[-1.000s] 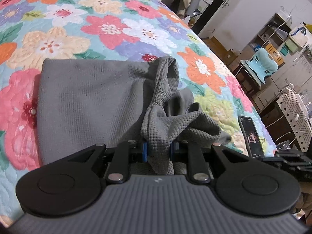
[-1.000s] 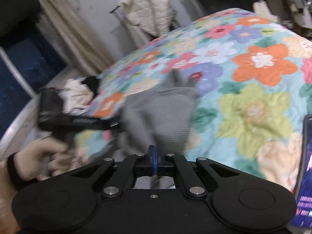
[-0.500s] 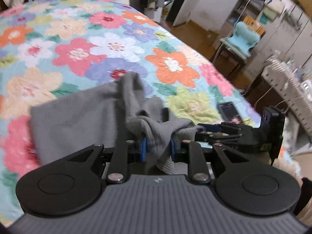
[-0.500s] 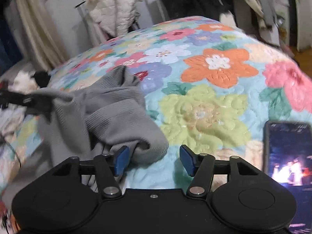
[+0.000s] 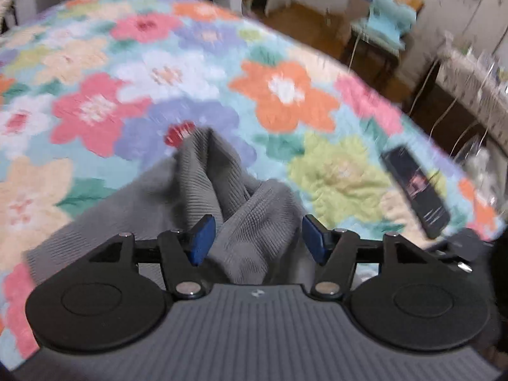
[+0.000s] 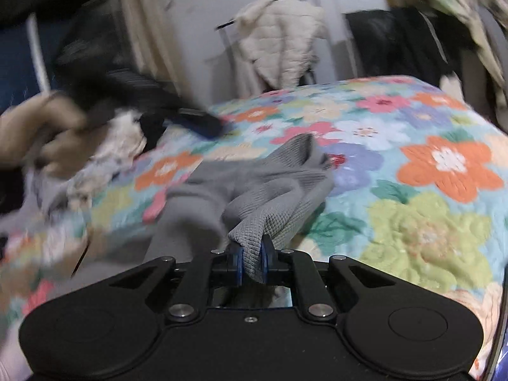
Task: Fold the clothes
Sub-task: 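Grasp the sleeve fabric with the left gripper and hold it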
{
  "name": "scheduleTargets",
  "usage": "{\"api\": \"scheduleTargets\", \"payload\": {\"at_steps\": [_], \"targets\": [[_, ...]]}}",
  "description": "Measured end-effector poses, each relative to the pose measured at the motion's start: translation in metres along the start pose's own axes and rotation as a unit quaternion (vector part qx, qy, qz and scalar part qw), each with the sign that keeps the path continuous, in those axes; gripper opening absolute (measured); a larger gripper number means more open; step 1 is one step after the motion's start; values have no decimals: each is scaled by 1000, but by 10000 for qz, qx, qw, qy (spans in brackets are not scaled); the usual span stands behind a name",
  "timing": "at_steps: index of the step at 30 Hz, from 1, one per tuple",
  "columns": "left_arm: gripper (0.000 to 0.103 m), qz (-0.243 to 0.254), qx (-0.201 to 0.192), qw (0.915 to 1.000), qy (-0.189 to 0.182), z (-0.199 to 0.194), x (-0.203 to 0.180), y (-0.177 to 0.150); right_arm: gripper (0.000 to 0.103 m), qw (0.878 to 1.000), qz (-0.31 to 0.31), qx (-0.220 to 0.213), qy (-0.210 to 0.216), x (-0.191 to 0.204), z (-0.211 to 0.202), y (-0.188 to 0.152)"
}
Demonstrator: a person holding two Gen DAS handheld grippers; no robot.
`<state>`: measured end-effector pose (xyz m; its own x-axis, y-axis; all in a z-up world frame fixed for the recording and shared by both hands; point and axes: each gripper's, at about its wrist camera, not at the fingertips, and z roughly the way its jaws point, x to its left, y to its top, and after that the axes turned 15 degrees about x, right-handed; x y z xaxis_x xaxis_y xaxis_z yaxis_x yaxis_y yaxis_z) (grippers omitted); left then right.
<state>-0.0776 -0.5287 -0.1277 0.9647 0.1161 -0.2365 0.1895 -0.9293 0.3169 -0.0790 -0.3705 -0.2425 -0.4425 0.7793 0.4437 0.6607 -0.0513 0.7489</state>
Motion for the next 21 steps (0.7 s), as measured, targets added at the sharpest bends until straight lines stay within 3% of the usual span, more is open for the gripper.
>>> {"api": "scheduleTargets", "payload": {"at_steps": [2,3,4,9,13,16,19,21], "targets": [[46,308,209,9992,173,17,-4,0,14,9997,-245,88,-19,11,5,-1],[12,482,264,9979,330,20,-7,-2,14,9993,-349,136,-49,15,7,-1],[4,615,294,9967,452,21,-8,-5,14,9988,-447,182,-109,18,8,-1],[4,-185,-225,9980,563,-17,16,-26,14,9957,-772,467,-229,30,6,-5],[4,-524,-297,9940,915,-26,35,-42,8,9939,-745,757,281,25,-1,-15],[4,-772,-299,9932,823,-25,45,-49,9,9962,-500,674,242,12,-5,-16],[4,-760,-325,9929,859,-22,44,-52,15,9986,25,486,-190,-5,-14,-12],[4,-749,-349,9927,877,-22,44,-52,30,9971,508,450,-350,-22,-15,-9]]}}
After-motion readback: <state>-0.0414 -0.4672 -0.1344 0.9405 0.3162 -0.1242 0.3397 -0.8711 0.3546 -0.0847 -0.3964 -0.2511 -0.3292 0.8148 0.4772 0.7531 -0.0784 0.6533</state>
